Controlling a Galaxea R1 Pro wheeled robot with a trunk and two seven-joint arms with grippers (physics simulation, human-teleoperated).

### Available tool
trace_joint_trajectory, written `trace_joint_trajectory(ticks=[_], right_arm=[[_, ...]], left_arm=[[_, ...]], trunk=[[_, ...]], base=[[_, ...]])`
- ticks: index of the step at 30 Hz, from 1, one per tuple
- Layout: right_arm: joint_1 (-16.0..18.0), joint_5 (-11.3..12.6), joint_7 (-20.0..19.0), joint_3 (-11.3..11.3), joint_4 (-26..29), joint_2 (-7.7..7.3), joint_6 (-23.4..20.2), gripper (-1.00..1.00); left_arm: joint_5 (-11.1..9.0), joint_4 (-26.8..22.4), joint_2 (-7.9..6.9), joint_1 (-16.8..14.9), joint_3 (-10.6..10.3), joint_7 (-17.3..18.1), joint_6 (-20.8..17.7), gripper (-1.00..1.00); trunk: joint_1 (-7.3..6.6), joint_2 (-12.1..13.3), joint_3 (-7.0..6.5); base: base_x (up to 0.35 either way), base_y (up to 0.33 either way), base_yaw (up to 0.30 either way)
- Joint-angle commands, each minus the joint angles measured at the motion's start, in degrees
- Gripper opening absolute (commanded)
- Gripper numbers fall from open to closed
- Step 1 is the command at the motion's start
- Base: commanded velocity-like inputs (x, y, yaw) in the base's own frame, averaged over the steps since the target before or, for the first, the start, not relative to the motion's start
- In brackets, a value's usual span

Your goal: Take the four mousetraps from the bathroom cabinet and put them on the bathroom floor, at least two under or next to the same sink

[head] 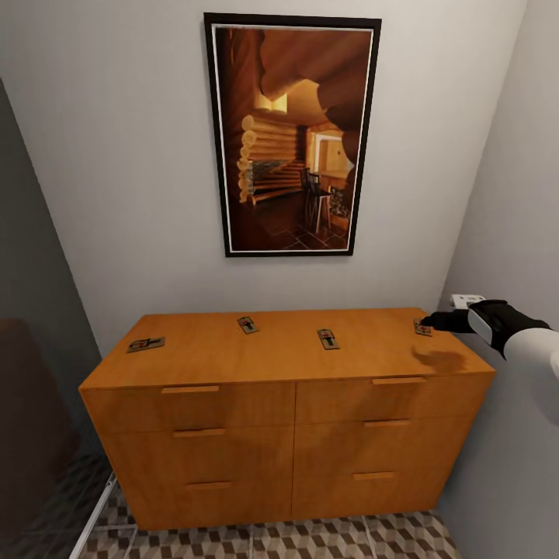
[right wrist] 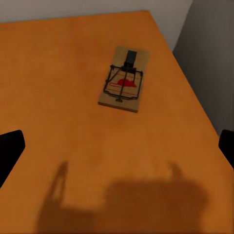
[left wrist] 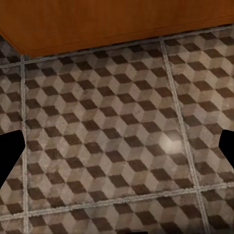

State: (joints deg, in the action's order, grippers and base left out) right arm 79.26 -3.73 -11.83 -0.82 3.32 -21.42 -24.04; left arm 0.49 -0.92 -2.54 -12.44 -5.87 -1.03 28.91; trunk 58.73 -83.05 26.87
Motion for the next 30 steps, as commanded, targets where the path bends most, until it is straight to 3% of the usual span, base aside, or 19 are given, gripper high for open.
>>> trace_joint_trajectory(ticks=[1,30], right_arm=[[0.02,-0.4,-0.45,-0.06,-0.02,-0.17,-0.19,1.0],[-0.1,-0.4,-0.74,-0.15,-0.47,-0.55,0.04,1.0]], left_arm=[[0.04,0.04,-0.01,-0.04,-0.34,-0.11,0.18,1.0],[0.04,0.04,-0.01,-0.04,-0.32,-0.11,0.18,1.0]], trunk=[[0.0,-0.03,0.06],[0.0,-0.03,0.06]], base=[[0.0,0.0,0.0],[0.011,0.0,0.0]])
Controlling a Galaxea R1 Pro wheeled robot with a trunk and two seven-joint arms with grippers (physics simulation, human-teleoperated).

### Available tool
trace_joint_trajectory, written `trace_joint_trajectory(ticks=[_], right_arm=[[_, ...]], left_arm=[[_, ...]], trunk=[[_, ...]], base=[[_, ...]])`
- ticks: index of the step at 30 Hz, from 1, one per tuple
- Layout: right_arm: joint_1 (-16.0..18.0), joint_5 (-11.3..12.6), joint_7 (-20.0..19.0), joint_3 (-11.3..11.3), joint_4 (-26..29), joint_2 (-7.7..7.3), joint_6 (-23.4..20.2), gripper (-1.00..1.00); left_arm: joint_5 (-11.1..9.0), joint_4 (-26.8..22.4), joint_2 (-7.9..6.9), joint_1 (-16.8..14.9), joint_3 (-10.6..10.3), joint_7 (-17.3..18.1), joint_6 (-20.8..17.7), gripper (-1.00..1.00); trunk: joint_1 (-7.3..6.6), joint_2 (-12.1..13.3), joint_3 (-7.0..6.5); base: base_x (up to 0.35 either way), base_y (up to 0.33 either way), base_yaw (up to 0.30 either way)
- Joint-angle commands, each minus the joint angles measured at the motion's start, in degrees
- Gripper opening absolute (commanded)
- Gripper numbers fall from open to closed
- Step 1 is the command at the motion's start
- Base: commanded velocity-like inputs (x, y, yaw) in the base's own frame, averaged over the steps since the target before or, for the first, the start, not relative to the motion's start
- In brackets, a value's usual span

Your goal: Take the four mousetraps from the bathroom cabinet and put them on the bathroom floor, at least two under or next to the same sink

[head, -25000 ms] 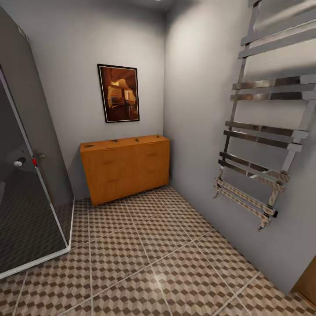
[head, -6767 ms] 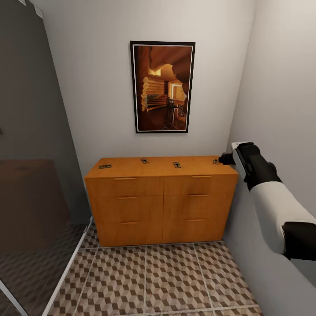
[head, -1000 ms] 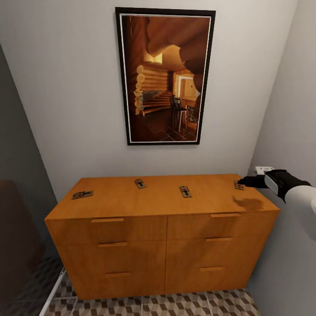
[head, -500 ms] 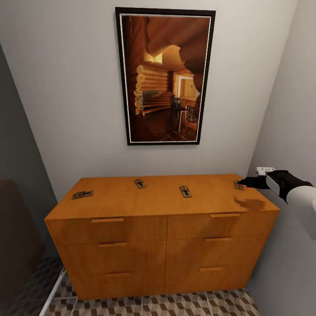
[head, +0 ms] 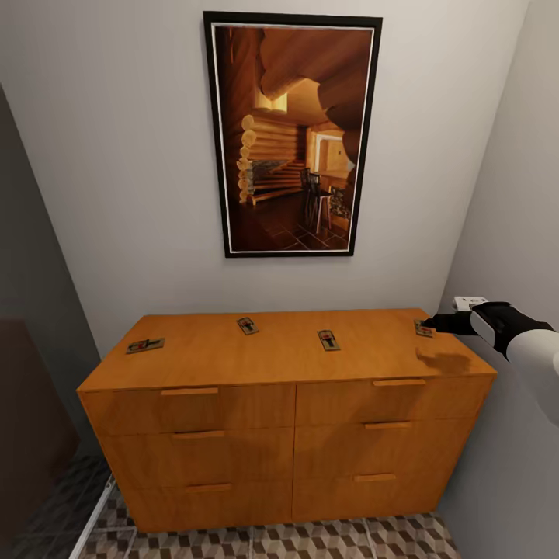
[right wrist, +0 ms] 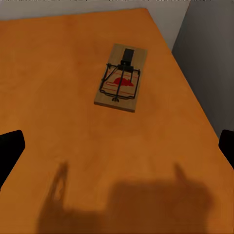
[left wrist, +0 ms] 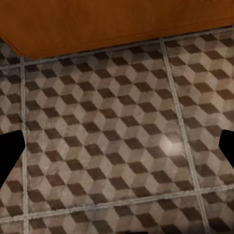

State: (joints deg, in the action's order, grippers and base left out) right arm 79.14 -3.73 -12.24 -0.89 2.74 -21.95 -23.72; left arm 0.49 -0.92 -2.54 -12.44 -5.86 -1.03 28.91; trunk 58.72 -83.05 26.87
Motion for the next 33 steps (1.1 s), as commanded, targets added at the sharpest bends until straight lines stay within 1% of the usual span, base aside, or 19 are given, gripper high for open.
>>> trace_joint_trajectory(ticks=[1,9,15,24,33], right_arm=[[0.01,-0.4,-0.33,-0.07,0.12,-0.02,-0.28,1.0],[-0.03,-0.4,-0.33,-0.09,0.09,-0.02,-0.11,1.0],[-0.05,-0.36,-0.33,-0.14,0.08,0.01,0.98,1.0],[-0.06,-0.33,-0.33,-0.16,0.03,0.02,1.36,1.0],[-0.09,-0.33,-0.33,-0.16,-1.16,0.12,2.05,1.0]], left_arm=[[0.04,0.04,-0.01,-0.04,-0.32,-0.11,0.18,1.0],[0.04,0.15,0.04,-0.04,-0.37,-0.11,0.18,1.0],[0.04,0.53,0.07,-0.04,-0.38,-0.11,0.18,1.0],[0.05,0.64,0.08,-0.04,-0.38,-0.11,0.18,1.0],[0.04,0.65,0.08,-0.04,-0.38,-0.11,0.18,1.0]], trunk=[[0.01,-0.03,0.06],[0.01,-0.03,0.06],[0.01,-0.03,0.06],[0.01,-0.03,0.06],[0.01,-0.03,0.06]], base=[[0.09,0.0,0.0],[0.118,0.0,0.0],[0.104,0.0,0.0],[0.019,0.0,0.0],[0.002,0.0,0.0]])
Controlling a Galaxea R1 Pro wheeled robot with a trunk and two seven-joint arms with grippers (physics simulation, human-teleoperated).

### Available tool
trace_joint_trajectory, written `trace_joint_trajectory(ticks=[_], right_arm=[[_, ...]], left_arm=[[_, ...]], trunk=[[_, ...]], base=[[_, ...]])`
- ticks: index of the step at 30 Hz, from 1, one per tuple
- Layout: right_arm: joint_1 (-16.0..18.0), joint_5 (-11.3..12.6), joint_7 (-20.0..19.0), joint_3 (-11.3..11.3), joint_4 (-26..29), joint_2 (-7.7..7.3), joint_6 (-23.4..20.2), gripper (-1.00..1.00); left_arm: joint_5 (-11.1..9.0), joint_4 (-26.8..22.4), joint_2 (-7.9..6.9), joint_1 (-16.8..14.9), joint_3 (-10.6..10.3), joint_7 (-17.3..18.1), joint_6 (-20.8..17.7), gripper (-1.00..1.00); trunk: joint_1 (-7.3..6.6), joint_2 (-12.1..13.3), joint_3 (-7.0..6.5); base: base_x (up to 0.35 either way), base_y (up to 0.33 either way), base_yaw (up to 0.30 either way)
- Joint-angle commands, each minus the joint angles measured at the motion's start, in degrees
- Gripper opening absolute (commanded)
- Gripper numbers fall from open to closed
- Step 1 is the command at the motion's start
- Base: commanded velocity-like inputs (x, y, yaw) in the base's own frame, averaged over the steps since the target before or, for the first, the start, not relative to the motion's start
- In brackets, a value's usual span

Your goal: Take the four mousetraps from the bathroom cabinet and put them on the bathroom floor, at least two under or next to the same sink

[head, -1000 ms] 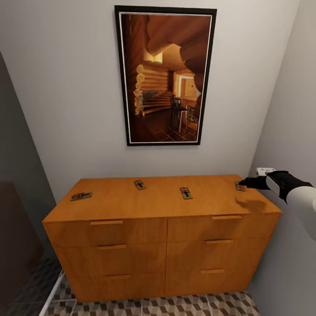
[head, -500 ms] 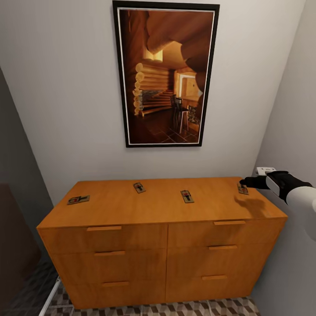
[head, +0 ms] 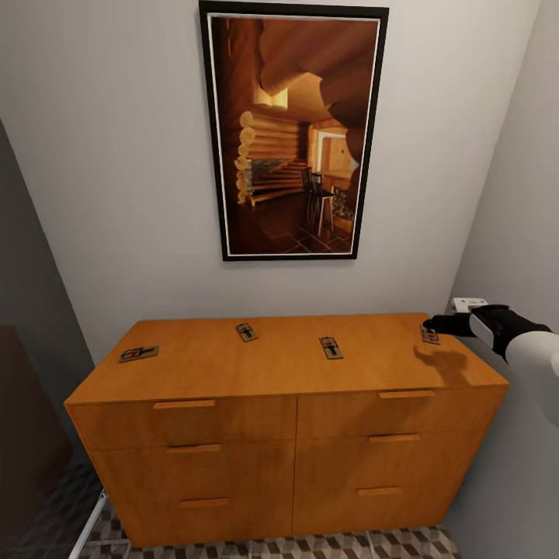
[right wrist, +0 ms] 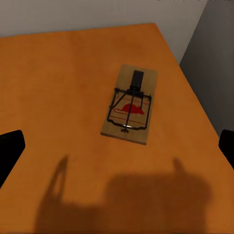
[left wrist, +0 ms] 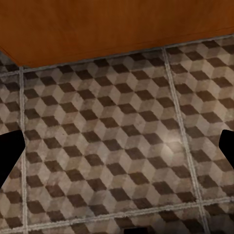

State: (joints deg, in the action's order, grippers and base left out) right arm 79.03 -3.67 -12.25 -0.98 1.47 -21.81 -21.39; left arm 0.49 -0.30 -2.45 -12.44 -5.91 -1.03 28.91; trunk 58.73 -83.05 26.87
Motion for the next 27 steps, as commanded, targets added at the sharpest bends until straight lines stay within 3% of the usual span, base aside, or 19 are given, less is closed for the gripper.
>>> trace_joint_trajectory(ticks=[1,11,17,27], right_arm=[[0.01,-0.39,-0.31,-0.08,0.04,-0.01,-0.15,1.0],[-0.01,-0.37,-0.31,-0.08,-0.22,0.01,0.48,1.0],[-0.01,-0.37,-0.31,-0.08,-0.24,-0.06,0.55,1.0],[-0.01,-0.37,-0.31,-0.08,-0.24,-0.02,0.56,1.0]], left_arm=[[0.04,0.04,-0.01,-0.04,-0.33,-0.11,0.18,1.0],[0.04,0.17,-0.03,-0.04,-0.33,-0.11,0.15,1.0],[0.06,3.34,-0.15,-0.04,-0.33,-0.11,0.34,1.0],[0.04,4.42,-0.2,-0.04,-0.33,-0.11,0.51,1.0]], trunk=[[0.0,-0.03,0.06],[0.0,-0.03,0.06],[0.0,-0.03,0.06],[0.0,-0.03,0.06]], base=[[0.0,0.0,0.0],[0.0,0.0,0.0],[0.0,0.0,0.0],[0.0,0.0,0.0]])
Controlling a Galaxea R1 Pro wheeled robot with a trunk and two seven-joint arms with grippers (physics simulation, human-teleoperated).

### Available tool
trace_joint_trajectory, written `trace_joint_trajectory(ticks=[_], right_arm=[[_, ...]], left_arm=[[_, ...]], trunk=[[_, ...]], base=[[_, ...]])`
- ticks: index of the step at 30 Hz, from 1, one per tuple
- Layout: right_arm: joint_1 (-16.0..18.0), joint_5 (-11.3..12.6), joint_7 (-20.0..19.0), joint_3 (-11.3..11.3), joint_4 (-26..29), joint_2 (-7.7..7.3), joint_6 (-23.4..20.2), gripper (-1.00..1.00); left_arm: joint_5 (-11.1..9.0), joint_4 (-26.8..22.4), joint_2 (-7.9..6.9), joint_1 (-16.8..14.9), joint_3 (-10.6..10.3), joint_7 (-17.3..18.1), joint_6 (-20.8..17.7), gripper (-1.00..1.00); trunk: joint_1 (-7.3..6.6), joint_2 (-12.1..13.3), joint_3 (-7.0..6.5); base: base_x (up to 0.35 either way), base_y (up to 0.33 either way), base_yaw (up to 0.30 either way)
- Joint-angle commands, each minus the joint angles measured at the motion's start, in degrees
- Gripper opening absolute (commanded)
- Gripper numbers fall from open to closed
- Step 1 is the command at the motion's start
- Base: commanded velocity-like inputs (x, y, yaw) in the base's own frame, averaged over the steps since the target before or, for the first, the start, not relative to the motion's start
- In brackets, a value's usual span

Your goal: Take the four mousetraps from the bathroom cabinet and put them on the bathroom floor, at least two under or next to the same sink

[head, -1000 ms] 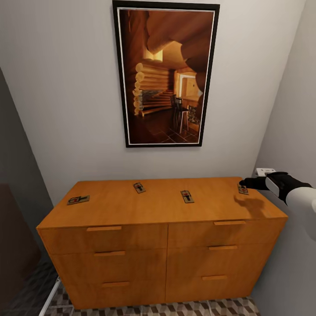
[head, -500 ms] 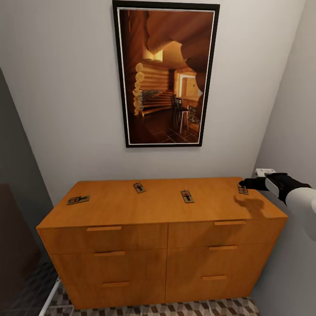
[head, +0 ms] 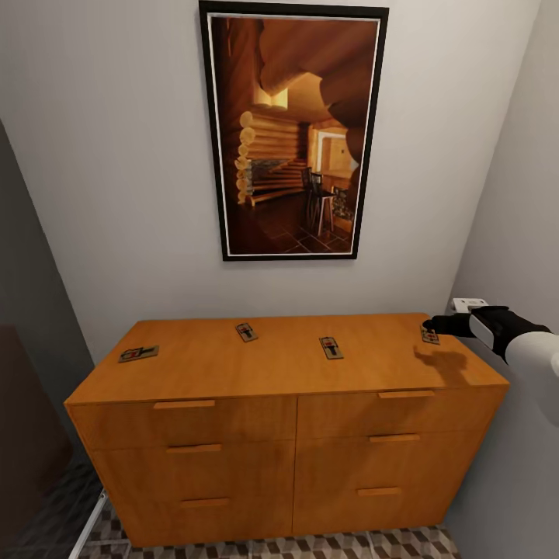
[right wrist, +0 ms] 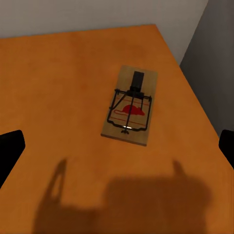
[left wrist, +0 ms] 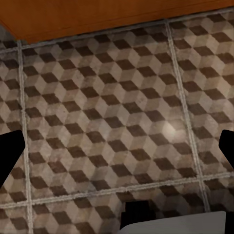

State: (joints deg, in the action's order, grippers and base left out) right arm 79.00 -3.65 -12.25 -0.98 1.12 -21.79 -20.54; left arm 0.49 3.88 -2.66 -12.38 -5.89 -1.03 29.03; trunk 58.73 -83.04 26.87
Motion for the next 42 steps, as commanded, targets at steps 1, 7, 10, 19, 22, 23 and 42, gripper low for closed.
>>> trace_joint_trajectory(ticks=[1,7,10,19,22,23,42], right_arm=[[0.02,-0.39,-0.31,-0.08,0.11,-0.03,-0.29,1.0],[0.02,-0.39,-0.31,-0.08,0.11,-0.06,-0.29,1.0],[0.02,-0.39,-0.31,-0.08,0.11,-0.05,-0.29,1.0],[0.02,-0.39,-0.31,-0.08,0.11,-0.04,-0.21,1.0],[0.02,-0.39,-0.31,-0.08,0.11,-0.04,-0.21,1.0],[0.02,-0.39,-0.31,-0.08,0.11,-0.03,-0.21,1.0],[-0.15,-0.39,-0.33,-0.08,0.11,-0.02,-0.12,1.0]], left_arm=[[0.04,0.23,0.01,-0.11,-0.35,-0.11,0.38,1.0],[0.04,0.32,0.02,-0.11,-0.35,-0.11,0.4,1.0],[0.04,0.33,0.02,-0.11,-0.35,-0.11,0.41,1.0],[0.04,0.34,0.07,-0.11,-0.35,-0.11,0.34,1.0],[0.04,0.34,0.08,-0.11,-0.35,-0.11,0.33,1.0],[0.04,0.34,0.08,-0.11,-0.35,-0.11,0.33,1.0],[0.04,0.34,0.11,-0.11,-0.35,-0.11,0.32,1.0]], trunk=[[0.0,-0.04,0.06],[0.0,-0.04,0.06],[0.0,-0.04,0.06],[0.0,-0.04,0.06],[0.0,-0.04,0.06],[0.0,-0.04,0.06],[0.0,-0.04,0.06]], base=[[0.0,0.0,0.0],[0.0,0.0,0.0],[0.0,0.0,0.0],[0.003,0.0,0.0],[0.062,0.0,0.0],[0.109,0.0,0.0],[0.147,0.0,0.0]])
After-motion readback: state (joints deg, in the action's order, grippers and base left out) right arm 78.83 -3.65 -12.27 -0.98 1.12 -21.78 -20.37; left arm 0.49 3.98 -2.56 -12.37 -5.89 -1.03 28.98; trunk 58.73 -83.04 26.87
